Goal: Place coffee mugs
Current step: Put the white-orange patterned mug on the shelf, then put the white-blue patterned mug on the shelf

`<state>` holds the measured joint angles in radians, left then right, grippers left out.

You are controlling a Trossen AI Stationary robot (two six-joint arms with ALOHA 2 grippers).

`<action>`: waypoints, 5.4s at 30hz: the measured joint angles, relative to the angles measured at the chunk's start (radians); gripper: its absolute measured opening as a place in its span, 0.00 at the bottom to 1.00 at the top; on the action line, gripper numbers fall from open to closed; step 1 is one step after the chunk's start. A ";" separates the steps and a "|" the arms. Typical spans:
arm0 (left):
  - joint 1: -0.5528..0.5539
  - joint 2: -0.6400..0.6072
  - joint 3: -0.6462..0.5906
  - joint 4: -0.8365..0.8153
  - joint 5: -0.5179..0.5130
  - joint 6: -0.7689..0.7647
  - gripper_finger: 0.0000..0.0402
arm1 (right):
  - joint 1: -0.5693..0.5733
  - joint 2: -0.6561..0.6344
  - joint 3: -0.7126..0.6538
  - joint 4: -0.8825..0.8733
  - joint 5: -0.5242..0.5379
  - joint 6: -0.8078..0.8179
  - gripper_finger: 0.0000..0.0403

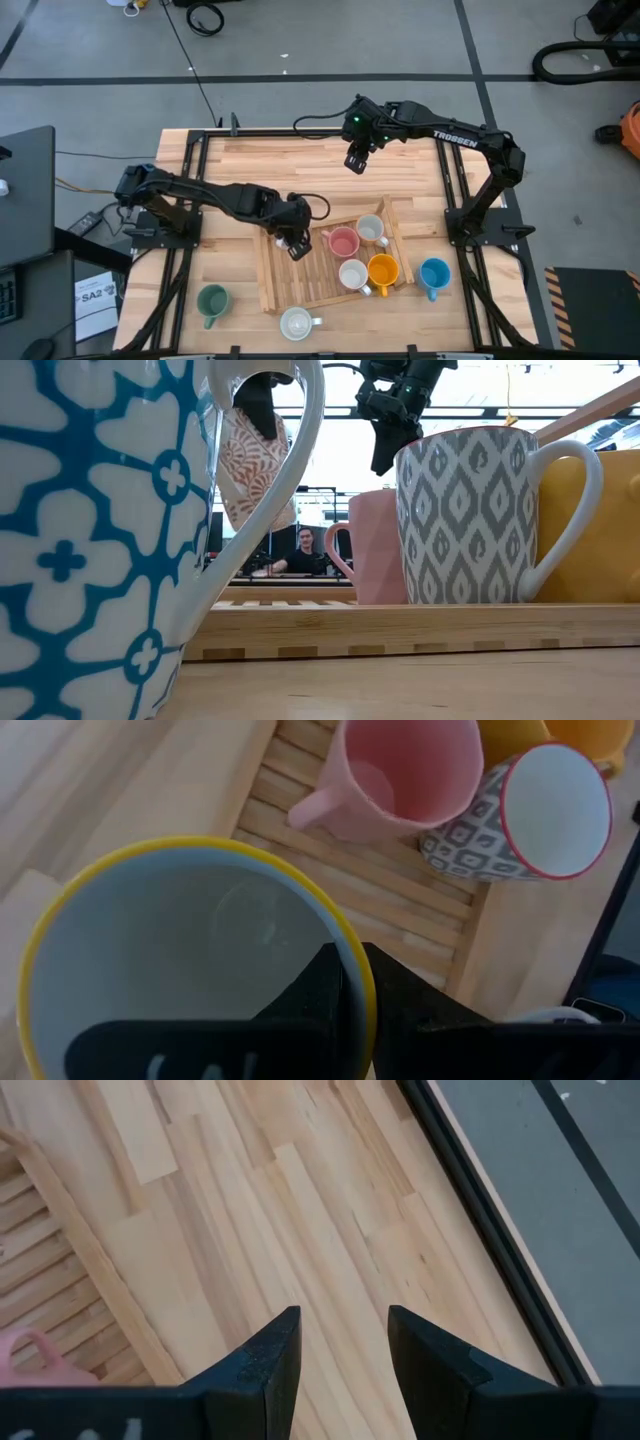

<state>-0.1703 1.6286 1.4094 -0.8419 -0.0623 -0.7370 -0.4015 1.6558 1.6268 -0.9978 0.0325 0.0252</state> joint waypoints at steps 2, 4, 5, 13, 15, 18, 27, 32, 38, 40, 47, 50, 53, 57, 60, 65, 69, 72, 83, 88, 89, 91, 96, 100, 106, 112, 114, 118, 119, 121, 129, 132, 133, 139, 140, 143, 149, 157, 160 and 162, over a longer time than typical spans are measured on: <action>-0.006 0.013 0.000 0.012 -0.004 -0.012 0.08 | 0.000 0.000 0.000 0.002 0.000 0.000 0.39; -0.014 0.024 0.000 0.032 -0.004 -0.013 0.08 | 0.000 0.000 0.000 0.004 0.000 -0.001 0.39; -0.015 0.033 0.000 0.036 -0.005 -0.013 0.08 | 0.000 0.000 0.000 0.007 0.000 -0.001 0.39; -0.019 0.095 0.000 0.101 -0.004 -0.014 0.09 | 0.000 0.000 0.000 0.017 0.000 -0.002 0.39; -0.020 0.111 0.000 0.117 -0.004 -0.013 0.09 | 0.000 0.000 0.000 0.017 0.000 -0.002 0.39; -0.020 0.136 0.000 0.132 -0.004 -0.012 0.09 | 0.000 0.000 0.000 0.017 0.000 -0.002 0.39; -0.017 0.201 0.000 0.162 -0.004 -0.012 0.09 | 0.000 0.000 0.000 0.018 0.000 -0.001 0.39; -0.016 0.227 0.000 0.196 -0.009 -0.012 0.09 | 0.000 0.000 0.000 0.018 0.000 -0.002 0.39; -0.014 0.231 0.002 0.201 -0.043 -0.012 0.09 | 0.000 0.000 0.000 0.018 0.000 0.001 0.39; -0.010 0.231 0.002 0.201 -0.046 -0.012 0.09 | 0.000 0.000 0.000 0.020 0.000 0.001 0.39; -0.010 0.232 0.000 0.200 -0.049 0.037 0.09 | 0.000 0.000 0.000 0.021 0.000 0.001 0.39; -0.010 0.232 0.000 0.200 -0.049 0.042 0.09 | 0.000 0.000 0.000 0.021 0.000 0.001 0.39; -0.010 0.232 0.000 0.200 -0.049 0.043 0.11 | 0.000 0.000 0.000 0.021 0.000 0.001 0.39; -0.010 0.234 0.000 0.206 -0.049 0.044 0.14 | 0.000 0.000 0.000 0.021 0.000 0.001 0.39; -0.010 0.234 0.000 0.206 -0.049 0.045 0.14 | 0.000 0.000 0.000 0.021 0.000 0.001 0.39; -0.010 0.234 -0.001 0.206 -0.049 0.072 0.14 | 0.000 0.000 0.000 0.021 0.000 0.001 0.39; -0.010 0.234 -0.001 0.214 -0.049 0.103 0.14 | 0.000 0.000 0.000 0.021 0.000 0.001 0.39; -0.010 0.234 -0.001 0.222 -0.049 0.104 0.14 | 0.000 0.000 0.000 0.021 0.000 0.001 0.39; -0.010 0.234 -0.001 0.228 -0.038 0.150 0.16 | 0.000 0.000 0.000 0.021 0.000 0.001 0.39; -0.010 0.234 -0.001 0.234 -0.029 0.157 0.21 | 0.000 0.000 0.000 0.021 0.000 0.001 0.39; -0.010 0.234 -0.001 0.239 -0.029 0.158 0.22 | 0.000 0.000 0.000 0.021 0.000 0.001 0.39; -0.010 0.234 -0.001 0.244 -0.029 0.158 0.24 | 0.000 0.000 0.000 0.021 0.000 0.001 0.39; -0.010 0.234 -0.001 0.245 -0.029 0.158 0.30 | 0.000 0.000 0.000 0.021 0.000 0.001 0.39; -0.010 0.234 -0.001 0.244 -0.030 0.158 0.37 | 0.000 0.000 0.000 0.021 0.000 0.001 0.39; -0.010 0.234 -0.001 0.245 -0.030 0.157 0.46 | 0.000 0.000 0.000 0.021 0.000 0.000 0.39; -0.010 0.234 -0.001 0.252 -0.030 0.149 0.48 | 0.000 0.000 0.000 0.021 0.000 0.000 0.39; -0.010 0.234 -0.001 0.253 -0.030 0.146 0.48 | 0.000 0.000 0.000 0.021 0.000 -0.001 0.39; -0.010 0.234 -0.001 0.253 -0.009 0.146 0.48 | 0.000 0.000 0.000 0.021 0.000 -0.001 0.39; -0.010 0.233 -0.001 0.253 -0.004 0.146 0.47 | 0.000 0.000 0.000 0.021 0.000 -0.001 0.39; -0.010 0.232 -0.001 0.253 0.002 0.146 0.47 | 0.000 0.000 0.000 0.021 0.000 -0.002 0.39; -0.010 0.209 0.000 0.258 0.008 0.145 0.47 | 0.000 0.000 0.000 0.020 0.000 -0.002 0.39; -0.010 0.184 0.000 0.256 0.008 0.144 0.47 | 0.000 0.000 0.000 0.020 0.000 -0.002 0.39; -0.010 0.174 0.000 0.255 0.009 0.144 0.47 | 0.000 0.000 0.000 0.020 0.000 -0.002 0.39; -0.013 0.111 0.000 0.261 0.020 0.139 0.47 | 0.000 0.000 0.000 0.019 0.000 -0.002 0.39; -0.014 0.098 0.000 0.268 0.023 0.138 0.47 | 0.000 0.000 0.000 0.019 0.000 -0.002 0.39; -0.020 0.066 0.000 0.275 0.024 0.138 0.47 | 0.000 0.000 0.000 0.019 0.000 -0.002 0.39; -0.042 0.012 0.000 0.304 0.047 0.091 0.47 | 0.000 0.000 0.000 0.019 0.000 -0.002 0.39; -0.099 -0.022 0.002 0.355 0.064 -0.026 0.47 | 0.000 0.000 0.000 0.017 0.000 -0.002 0.39; -0.125 -0.017 0.048 0.337 0.061 -0.064 0.47 | 0.000 0.000 0.000 0.016 0.000 -0.002 0.39; -0.144 -0.013 0.096 0.335 0.036 -0.065 0.47 | 0.000 0.000 0.000 0.016 0.000 -0.002 0.39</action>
<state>-0.3138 1.6157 1.5055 -0.5067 -0.0268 -0.8017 -0.4015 1.6558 1.6272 -0.9816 0.0327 0.0235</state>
